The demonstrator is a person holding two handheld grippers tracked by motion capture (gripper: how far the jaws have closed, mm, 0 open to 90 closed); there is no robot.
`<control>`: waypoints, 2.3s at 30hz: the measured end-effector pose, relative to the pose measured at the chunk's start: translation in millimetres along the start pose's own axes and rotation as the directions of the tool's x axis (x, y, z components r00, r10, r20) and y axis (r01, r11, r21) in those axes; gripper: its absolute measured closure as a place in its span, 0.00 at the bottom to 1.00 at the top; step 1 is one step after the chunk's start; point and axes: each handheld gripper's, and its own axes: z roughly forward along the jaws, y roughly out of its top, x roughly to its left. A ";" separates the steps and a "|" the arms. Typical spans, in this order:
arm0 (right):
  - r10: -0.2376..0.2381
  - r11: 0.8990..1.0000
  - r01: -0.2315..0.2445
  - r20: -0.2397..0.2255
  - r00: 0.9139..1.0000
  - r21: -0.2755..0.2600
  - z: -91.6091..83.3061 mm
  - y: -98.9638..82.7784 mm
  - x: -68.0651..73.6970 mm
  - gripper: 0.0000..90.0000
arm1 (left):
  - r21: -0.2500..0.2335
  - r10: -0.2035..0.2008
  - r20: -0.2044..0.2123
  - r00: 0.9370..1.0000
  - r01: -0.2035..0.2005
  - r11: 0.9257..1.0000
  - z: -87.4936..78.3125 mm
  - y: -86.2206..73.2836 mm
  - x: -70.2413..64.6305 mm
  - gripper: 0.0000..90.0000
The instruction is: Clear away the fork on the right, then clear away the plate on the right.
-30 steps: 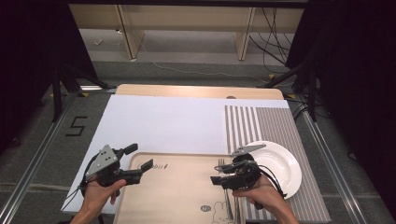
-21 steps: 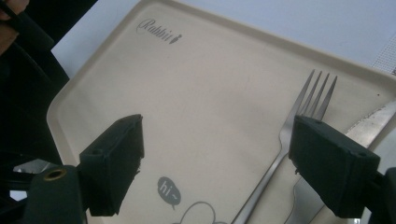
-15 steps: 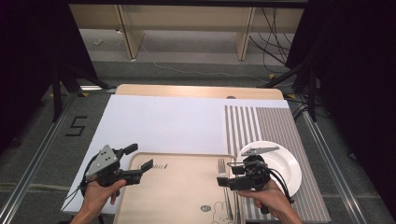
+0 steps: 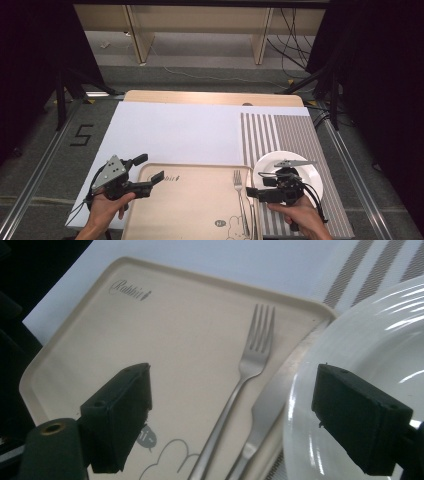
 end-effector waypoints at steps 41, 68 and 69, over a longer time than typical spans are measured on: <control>0.249 0.951 -0.216 0.137 0.959 -0.220 -60.1 -27.4 -69.3 0.19 | 0.001 0.005 -0.009 1.000 -0.005 1.000 0.0 0.6 -0.7 0.19; 0.408 0.894 -0.341 0.215 0.887 -0.290 -85.9 -52.5 -101.0 0.19 | -0.010 0.008 0.007 1.000 -0.008 1.000 0.0 0.5 -2.2 0.19; 0.417 0.894 -0.349 0.240 0.877 -0.280 -86.4 -53.6 -102.3 0.19 | -0.010 0.008 0.007 1.000 -0.008 1.000 0.0 0.5 -2.3 0.19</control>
